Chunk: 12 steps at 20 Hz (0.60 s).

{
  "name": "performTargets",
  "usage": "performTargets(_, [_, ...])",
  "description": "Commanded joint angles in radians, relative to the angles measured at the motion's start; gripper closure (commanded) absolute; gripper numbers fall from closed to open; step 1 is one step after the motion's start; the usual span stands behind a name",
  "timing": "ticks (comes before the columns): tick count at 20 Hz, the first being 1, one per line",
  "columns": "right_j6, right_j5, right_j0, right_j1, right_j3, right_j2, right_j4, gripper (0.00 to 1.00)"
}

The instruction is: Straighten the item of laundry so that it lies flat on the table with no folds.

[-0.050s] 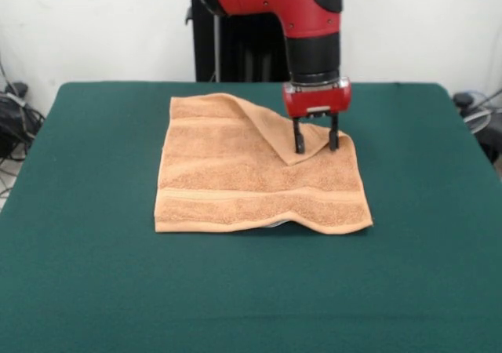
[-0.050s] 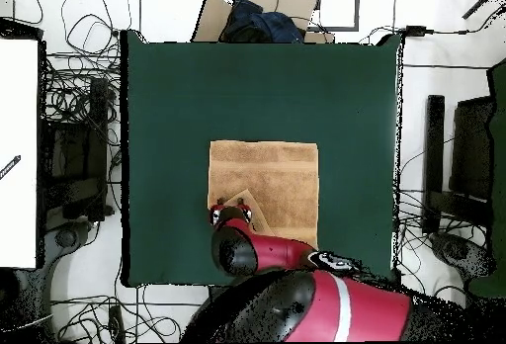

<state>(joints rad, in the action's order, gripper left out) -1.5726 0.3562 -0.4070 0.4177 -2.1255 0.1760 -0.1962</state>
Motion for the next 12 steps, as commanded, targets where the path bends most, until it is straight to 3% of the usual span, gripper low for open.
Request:
performTargets(1, [-0.187, -0.150, 0.071, 0.000, 0.011, -0.023, 0.088, 0.00])
performTargets(12, [-0.118, -0.268, 0.042, -0.073, 0.114, -0.022, 0.078, 0.00])
